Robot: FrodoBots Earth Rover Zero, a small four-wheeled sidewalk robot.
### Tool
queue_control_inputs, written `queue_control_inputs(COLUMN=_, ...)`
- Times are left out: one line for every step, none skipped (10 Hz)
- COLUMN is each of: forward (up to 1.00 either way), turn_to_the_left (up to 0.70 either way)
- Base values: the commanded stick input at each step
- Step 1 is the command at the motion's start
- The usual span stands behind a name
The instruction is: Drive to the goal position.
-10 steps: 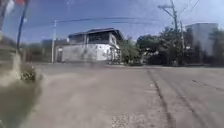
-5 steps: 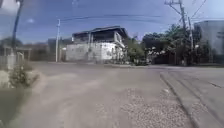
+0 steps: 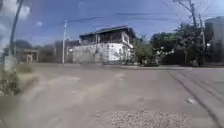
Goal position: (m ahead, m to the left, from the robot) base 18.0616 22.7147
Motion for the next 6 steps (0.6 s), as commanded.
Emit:
queue_control_inputs(forward=1.00, turn_to_the_left=0.37)
queue_control_inputs(forward=1.00, turn_to_the_left=0.28)
queue_control_inputs(forward=1.00, turn_to_the_left=0.14)
queue_control_inputs(forward=1.00, turn_to_the_left=0.01)
queue_control_inputs(forward=1.00, turn_to_the_left=0.01)
queue_control_inputs(forward=1.00, turn_to_the_left=0.01)
